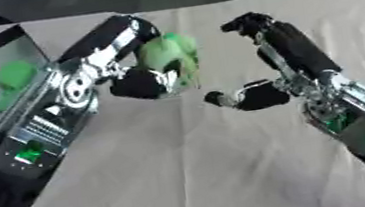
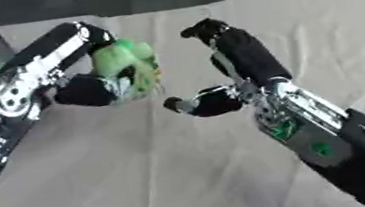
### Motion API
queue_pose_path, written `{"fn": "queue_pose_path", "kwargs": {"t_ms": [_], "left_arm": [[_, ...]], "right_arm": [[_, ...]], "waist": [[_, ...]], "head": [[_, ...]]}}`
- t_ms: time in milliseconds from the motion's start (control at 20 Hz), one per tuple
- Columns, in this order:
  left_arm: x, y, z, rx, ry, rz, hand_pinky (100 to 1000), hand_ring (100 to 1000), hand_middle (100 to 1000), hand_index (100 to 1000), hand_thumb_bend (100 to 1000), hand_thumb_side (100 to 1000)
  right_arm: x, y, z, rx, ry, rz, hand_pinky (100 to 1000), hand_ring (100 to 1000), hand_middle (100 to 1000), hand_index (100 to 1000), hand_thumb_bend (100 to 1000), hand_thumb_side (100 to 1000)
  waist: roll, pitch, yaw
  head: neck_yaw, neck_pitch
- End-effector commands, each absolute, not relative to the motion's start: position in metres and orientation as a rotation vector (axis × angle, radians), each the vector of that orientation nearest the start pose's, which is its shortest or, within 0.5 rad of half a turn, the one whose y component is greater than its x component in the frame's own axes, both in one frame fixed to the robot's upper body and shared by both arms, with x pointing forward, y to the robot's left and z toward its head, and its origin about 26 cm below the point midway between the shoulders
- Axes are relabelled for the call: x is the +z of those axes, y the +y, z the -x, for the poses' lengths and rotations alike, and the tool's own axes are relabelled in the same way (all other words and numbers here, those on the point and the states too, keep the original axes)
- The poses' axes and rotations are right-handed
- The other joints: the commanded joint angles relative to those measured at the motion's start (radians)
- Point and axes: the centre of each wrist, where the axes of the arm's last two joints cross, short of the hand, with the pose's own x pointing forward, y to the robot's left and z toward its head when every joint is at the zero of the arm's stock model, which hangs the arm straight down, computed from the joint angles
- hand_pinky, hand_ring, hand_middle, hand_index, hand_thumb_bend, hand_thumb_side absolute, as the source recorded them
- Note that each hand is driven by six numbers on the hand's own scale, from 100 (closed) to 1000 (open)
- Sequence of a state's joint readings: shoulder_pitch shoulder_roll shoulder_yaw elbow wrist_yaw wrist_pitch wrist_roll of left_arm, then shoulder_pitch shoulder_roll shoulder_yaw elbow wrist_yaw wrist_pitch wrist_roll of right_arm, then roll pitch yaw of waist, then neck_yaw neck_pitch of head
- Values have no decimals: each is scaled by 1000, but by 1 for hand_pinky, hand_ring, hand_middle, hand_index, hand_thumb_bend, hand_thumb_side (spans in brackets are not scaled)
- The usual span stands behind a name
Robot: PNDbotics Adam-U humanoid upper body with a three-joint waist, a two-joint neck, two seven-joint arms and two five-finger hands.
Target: Pick up the objects with one hand, pass them to the other hand, and then place them into the box on the other side of the table.
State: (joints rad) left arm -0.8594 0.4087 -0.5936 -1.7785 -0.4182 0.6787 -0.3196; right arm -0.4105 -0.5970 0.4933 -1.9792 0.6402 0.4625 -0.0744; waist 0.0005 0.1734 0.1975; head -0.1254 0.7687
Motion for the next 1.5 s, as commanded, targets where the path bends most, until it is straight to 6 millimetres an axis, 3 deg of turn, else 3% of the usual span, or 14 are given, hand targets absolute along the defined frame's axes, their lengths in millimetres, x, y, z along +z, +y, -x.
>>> {"fn": "queue_pose_path", "kwargs": {"t_ms": [50,300,900,1250,1500], "left_arm": [[273,124,-328,-1162,-1710,-561,905,543,430,352,100,135],[282,163,-327,-995,-1746,-643,918,546,433,352,100,129],[269,236,-355,-740,-1626,-908,908,562,444,360,100,119],[246,279,-381,-620,-1469,-1025,912,570,456,373,100,122],[228,299,-396,-576,-1416,-1097,913,581,467,406,100,121]], "right_arm": [[187,-198,-288,1013,-1873,973,686,793,803,846,670,427],[186,-208,-288,960,-1874,1010,679,784,793,834,611,388],[183,-221,-288,808,-1861,1062,645,767,783,817,614,372],[182,-228,-288,752,-1868,1061,638,762,780,812,615,370],[182,-227,-288,742,-1876,1050,634,760,779,811,614,364]], "waist": [[3,-28,-4],[-1,-25,-12],[-2,-22,-17],[-10,-21,-21],[-15,-21,-22]], "head": [[9,1],[31,1],[76,1],[96,1],[100,1]]}}
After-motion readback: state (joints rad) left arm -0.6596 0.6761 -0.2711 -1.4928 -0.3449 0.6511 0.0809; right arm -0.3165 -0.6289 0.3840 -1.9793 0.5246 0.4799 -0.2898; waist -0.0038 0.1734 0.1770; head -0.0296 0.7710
